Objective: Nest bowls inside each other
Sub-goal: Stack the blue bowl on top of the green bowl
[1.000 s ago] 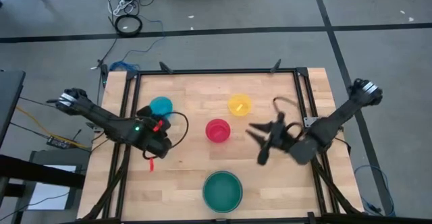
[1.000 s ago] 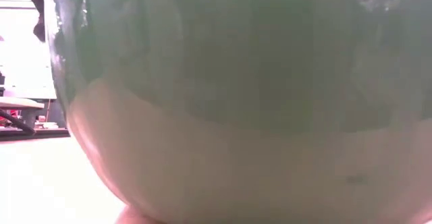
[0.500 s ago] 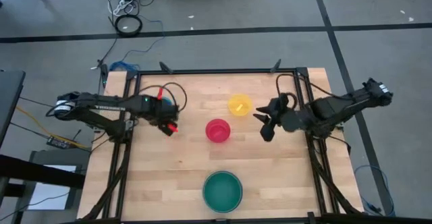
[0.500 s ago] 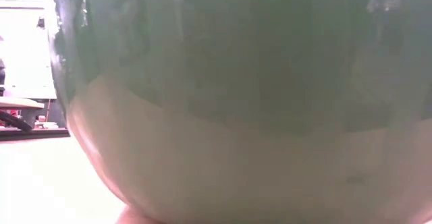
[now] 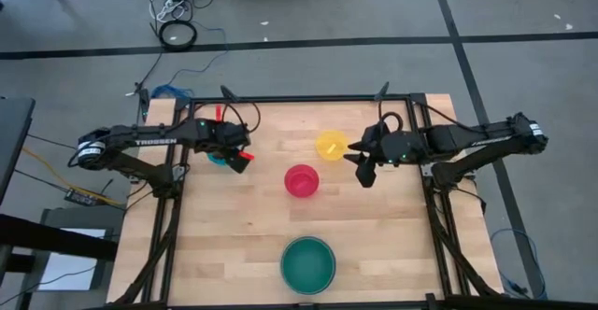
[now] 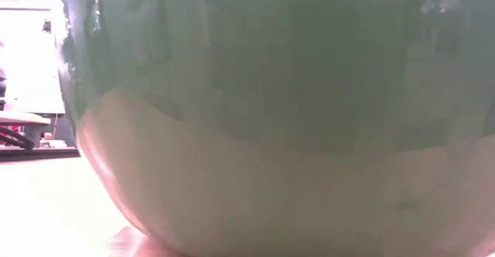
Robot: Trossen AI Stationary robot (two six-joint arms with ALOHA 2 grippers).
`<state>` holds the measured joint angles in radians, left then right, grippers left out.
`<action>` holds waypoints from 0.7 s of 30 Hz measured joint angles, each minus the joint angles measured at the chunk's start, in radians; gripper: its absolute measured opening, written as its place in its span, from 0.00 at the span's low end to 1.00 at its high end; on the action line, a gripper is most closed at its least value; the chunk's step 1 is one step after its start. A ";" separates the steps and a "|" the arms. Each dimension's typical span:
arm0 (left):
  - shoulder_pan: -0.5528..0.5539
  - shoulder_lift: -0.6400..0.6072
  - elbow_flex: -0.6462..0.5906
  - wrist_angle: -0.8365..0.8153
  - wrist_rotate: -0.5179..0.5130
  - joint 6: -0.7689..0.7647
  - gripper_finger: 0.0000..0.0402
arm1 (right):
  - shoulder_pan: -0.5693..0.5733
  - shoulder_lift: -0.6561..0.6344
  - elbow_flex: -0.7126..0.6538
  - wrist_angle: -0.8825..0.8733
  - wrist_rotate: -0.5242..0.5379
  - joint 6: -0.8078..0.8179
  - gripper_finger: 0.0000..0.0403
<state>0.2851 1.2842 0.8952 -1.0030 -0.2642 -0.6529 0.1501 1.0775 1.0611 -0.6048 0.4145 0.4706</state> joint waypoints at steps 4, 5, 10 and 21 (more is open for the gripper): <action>0.003 0.028 -0.019 0.019 0.001 -0.002 0.49 | -0.003 0.000 0.000 0.008 -0.010 -0.012 0.36; 0.003 0.042 -0.020 0.018 0.000 -0.001 0.49 | -0.003 0.000 0.000 0.008 -0.016 -0.013 0.36; 0.003 0.121 -0.038 0.059 -0.007 0.020 0.49 | -0.003 0.000 0.000 0.007 -0.022 -0.012 0.36; 0.011 0.301 -0.082 0.221 -0.030 0.100 0.45 | 0.024 0.000 0.000 0.014 -0.026 -0.010 0.36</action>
<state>0.2960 1.5856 0.8129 -0.7823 -0.2947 -0.5526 0.1743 1.0779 1.0607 -0.5908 0.3885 0.4606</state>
